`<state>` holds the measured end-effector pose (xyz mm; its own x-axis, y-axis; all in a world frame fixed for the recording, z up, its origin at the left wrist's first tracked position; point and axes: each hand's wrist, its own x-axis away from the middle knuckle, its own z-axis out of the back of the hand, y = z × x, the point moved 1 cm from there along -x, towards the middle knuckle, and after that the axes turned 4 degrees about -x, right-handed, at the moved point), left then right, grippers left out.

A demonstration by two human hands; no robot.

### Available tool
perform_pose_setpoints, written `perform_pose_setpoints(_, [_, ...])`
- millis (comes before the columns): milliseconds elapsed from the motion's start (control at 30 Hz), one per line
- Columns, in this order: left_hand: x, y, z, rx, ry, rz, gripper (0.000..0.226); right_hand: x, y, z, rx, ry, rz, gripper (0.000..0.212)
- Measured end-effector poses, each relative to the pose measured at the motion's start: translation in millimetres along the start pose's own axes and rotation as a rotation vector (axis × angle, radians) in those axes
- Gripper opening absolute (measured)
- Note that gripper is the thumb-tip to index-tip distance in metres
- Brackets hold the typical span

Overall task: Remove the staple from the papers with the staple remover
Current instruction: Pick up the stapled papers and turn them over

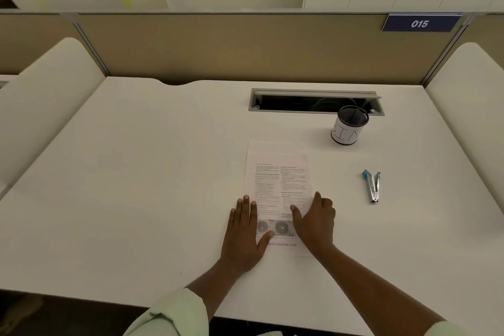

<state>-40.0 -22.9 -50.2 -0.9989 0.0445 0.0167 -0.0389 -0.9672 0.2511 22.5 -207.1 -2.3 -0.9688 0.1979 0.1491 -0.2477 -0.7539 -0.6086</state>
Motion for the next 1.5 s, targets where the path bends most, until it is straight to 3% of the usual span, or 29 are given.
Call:
perform_pose_setpoints(200, [2.5, 4.3, -1.3, -0.011, 0.004, -0.010, 0.088, -16.6, -13.1, 1.3, -0.280, -0.051, -0.232, 0.070])
perform_pose_setpoints(300, [3.0, 3.4, -1.9, -0.003, 0.008, -0.017, 0.088, -26.6, -14.3, 5.4, -0.490, -0.130, -0.306, 0.048])
perform_pose_setpoints(533, [6.6, 7.3, 1.5, 0.061, 0.008, -0.010, 0.092, -36.9, -8.8, 23.6, -0.373, -0.163, -0.050, 0.019])
perform_pose_setpoints(633, [-5.6, 9.5, 18.7, 0.267, 0.004, 0.128, 0.092, -34.5, -2.8, 32.9, -0.472, -0.215, -0.025, 0.013])
perform_pose_setpoints(733, [-33.7, 4.0, 51.9, 0.625, 0.096, 0.383, 0.083, -28.0, 2.9, 46.8, -0.647, -0.279, -0.049, 0.015])
perform_pose_setpoints(833, [-69.3, -9.4, 87.6, 0.946, 0.100, 0.593, 0.053, -21.3, 8.4, 60.5, -0.785, -0.385, -0.089, 0.021])
perform_pose_setpoints(900, [-87.2, -15.9, 108.4, 1.189, 0.124, 0.607, 0.027, -19.0, 11.9, 67.0, -0.829, -0.444, -0.105, 0.025])
perform_pose_setpoints(933, [-94.5, -18.3, 119.3, 1.253, 0.138, 0.595, 0.025, -18.7, 12.8, 69.3, -0.841, -0.466, -0.109, 0.026])
perform_pose_setpoints(1033, [-112.8, -21.8, 145.1, 1.306, 0.127, 0.561, 0.035, -17.2, 13.2, 74.5, -0.846, -0.507, -0.097, 0.029])
perform_pose_setpoints(1167, [-131.0, -23.2, 163.5, 1.362, 0.049, 0.555, 0.023, -18.5, 10.0, 78.3, -0.847, -0.537, -0.087, 0.040])
perform_pose_setpoints(1367, [-141.1, -19.4, 167.7, 1.663, -0.057, 0.774, 0.006, -23.6, 7.8, 81.5, -0.914, -0.565, -0.087, 0.034])
perform_pose_setpoints(1500, [-140.4, -18.3, 163.8, 1.651, -0.085, 0.769, 0.026, -26.9, 5.9, 80.9, -0.929, -0.548, -0.097, 0.035])
